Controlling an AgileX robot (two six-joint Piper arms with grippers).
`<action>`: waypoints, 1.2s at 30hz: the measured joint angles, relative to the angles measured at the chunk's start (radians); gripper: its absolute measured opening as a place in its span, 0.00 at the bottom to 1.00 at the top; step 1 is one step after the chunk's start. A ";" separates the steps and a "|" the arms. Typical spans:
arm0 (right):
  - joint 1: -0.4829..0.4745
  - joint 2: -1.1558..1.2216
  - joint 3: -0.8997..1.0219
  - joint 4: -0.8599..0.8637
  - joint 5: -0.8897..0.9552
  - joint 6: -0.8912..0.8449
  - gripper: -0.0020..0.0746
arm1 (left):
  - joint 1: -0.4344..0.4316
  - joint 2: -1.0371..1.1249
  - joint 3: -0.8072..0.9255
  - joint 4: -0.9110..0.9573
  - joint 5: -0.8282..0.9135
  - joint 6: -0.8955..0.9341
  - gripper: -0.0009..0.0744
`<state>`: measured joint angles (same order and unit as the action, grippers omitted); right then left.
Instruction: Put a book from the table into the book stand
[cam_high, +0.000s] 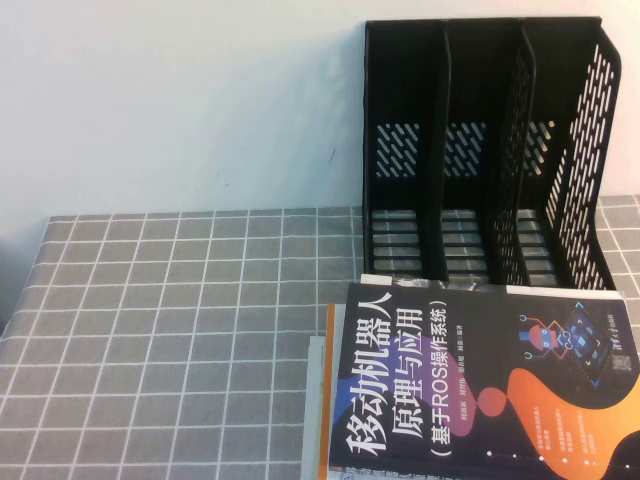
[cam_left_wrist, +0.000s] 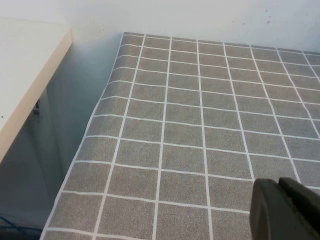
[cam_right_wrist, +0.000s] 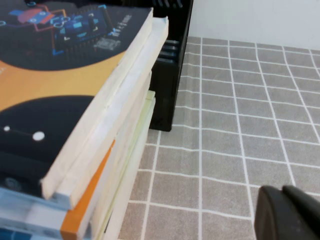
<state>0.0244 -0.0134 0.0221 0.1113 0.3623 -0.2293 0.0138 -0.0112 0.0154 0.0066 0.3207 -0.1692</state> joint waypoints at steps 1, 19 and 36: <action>0.000 0.000 0.000 0.000 0.000 0.000 0.02 | 0.000 0.000 0.000 0.000 0.000 0.000 0.01; 0.000 0.000 0.000 -0.006 0.000 -0.007 0.02 | 0.000 0.000 0.000 0.001 -0.013 0.000 0.01; 0.000 0.000 0.006 -0.010 -0.533 -0.009 0.02 | 0.000 0.000 0.006 0.013 -0.513 0.000 0.01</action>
<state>0.0244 -0.0134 0.0286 0.1017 -0.1703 -0.2384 0.0138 -0.0112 0.0214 0.0200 -0.1925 -0.1692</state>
